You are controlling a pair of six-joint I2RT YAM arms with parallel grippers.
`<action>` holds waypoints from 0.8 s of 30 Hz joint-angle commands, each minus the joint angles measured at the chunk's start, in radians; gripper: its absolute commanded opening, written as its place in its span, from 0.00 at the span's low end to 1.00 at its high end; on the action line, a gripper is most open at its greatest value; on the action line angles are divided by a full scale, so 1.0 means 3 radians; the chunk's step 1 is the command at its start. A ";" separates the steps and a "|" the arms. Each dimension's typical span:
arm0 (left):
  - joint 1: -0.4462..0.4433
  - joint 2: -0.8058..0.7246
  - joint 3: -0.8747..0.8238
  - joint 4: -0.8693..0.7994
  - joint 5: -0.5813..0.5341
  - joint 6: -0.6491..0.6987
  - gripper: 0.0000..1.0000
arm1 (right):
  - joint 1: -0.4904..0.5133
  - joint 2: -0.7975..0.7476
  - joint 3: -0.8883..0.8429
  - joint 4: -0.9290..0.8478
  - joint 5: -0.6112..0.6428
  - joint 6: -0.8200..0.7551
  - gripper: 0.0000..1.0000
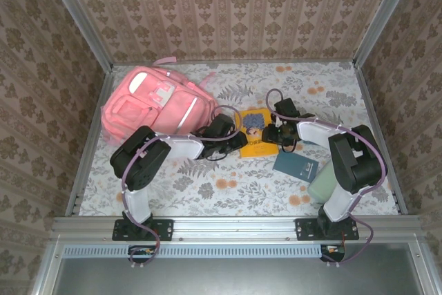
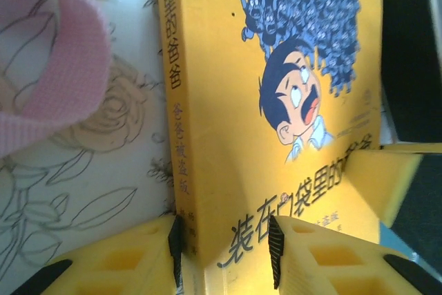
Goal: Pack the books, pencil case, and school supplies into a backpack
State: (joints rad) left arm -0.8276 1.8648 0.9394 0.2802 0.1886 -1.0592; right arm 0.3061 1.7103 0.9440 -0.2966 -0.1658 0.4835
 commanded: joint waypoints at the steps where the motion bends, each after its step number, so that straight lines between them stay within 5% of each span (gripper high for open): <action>1: -0.0082 -0.0121 0.0075 0.1117 0.0530 -0.0125 0.39 | 0.0130 -0.0114 0.0064 0.0064 -0.0554 0.0119 0.47; 9: -0.0009 -0.0089 -0.0003 0.1212 0.0622 -0.0193 0.41 | 0.0120 -0.0172 0.0081 0.0074 -0.0578 0.0173 0.47; 16: 0.0102 -0.0253 -0.0074 0.1009 0.0643 -0.0145 0.02 | 0.0058 -0.0330 0.0081 0.0033 -0.0612 0.0236 0.53; 24: 0.0276 -0.0671 -0.0030 0.1015 0.0944 -0.0085 0.00 | -0.0301 -0.0771 -0.0152 0.0649 -0.1373 0.0739 0.68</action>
State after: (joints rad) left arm -0.7563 1.7405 0.9009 0.5030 0.3820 -1.1069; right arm 0.2459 1.5356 0.9253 -0.2321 -0.4213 0.6258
